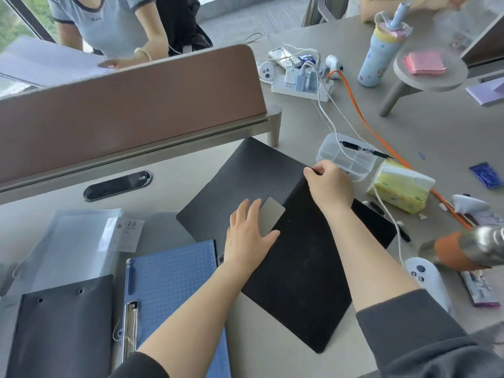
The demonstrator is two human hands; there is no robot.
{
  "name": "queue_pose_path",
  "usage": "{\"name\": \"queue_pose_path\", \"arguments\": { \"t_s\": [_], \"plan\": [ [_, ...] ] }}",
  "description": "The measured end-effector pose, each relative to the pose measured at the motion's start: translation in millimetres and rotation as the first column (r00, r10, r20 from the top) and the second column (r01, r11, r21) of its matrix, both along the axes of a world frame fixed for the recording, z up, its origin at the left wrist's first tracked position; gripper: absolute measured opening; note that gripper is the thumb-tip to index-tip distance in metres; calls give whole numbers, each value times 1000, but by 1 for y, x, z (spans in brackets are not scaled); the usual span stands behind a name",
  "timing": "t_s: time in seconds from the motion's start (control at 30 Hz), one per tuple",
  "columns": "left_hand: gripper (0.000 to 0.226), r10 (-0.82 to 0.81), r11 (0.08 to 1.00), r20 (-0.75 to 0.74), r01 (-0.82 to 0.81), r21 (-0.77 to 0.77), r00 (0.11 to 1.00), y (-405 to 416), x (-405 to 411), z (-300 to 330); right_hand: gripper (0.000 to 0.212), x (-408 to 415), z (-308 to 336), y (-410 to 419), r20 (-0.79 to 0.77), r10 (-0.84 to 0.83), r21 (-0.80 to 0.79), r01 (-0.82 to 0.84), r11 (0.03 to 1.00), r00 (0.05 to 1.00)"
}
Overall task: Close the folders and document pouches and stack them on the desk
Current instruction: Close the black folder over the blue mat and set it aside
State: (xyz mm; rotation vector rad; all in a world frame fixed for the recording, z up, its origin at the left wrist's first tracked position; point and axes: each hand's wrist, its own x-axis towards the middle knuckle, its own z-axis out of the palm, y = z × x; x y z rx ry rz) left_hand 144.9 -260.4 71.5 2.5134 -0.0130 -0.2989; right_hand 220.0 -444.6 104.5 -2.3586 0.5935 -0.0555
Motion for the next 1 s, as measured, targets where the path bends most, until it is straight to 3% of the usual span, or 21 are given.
{"name": "queue_pose_path", "arguments": {
  "t_s": [0.27,0.63,0.8,0.93,1.0],
  "plan": [
    [86,-50,993,-4,49,-109,999,-14,4,39,24,-26,57,-3,221,-53,26,48,998,974],
    [77,-4,953,155,51,-298,988,-18,-2,79,20,-43,117,21,427,-46,191,-40,981,903],
    [55,71,940,259,22,-340,963,-8,-9,103,20,-47,133,44,536,-17,287,-163,944,844],
    [13,173,924,291,-52,-379,941,7,-15,122,20,-50,147,72,607,41,334,-301,893,794],
    [29,259,899,317,-107,-426,913,19,-19,126,20,-55,154,90,655,99,307,-383,871,749]
  ]
}}
